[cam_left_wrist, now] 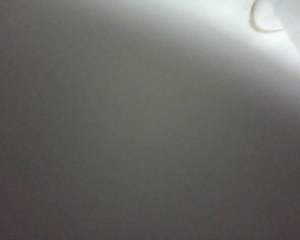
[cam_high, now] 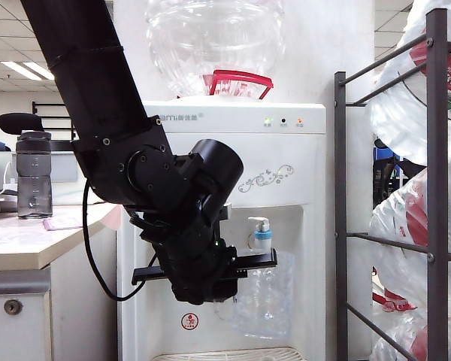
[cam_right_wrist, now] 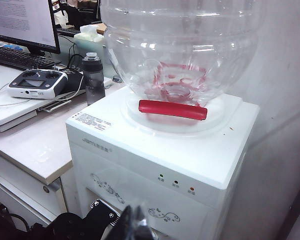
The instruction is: Pick up the plastic mug from the left desk, go to the cold water outlet of the water dispenser, press the vertical switch to get some water, then put the mug back on the desk.
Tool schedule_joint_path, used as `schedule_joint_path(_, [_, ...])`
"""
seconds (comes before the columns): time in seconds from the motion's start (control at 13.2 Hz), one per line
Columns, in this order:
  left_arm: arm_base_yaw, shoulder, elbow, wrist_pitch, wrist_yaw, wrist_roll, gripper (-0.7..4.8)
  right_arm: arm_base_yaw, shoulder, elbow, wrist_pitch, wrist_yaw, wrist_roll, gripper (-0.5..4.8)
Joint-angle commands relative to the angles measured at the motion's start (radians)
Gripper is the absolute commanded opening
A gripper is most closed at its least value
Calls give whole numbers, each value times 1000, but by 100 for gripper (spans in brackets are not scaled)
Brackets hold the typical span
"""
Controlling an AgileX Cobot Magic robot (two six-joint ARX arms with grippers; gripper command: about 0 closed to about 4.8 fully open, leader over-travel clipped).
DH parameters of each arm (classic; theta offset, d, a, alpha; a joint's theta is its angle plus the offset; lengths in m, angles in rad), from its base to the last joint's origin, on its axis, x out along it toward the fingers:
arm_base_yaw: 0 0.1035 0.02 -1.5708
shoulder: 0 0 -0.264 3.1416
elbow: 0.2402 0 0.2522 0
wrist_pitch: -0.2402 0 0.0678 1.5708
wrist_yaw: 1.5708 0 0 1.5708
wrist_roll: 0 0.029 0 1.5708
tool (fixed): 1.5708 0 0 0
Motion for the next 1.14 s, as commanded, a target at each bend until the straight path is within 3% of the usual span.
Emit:
schedule_joint_path(0.08, [2,1,1,-40,27,-45,-6,1,-3,8,25,-2,-3,-5])
schedule_joint_path(1.14, [-1,-22,-42,-30,30,-82,-6,1,-3,8,44,-2,-3,-5])
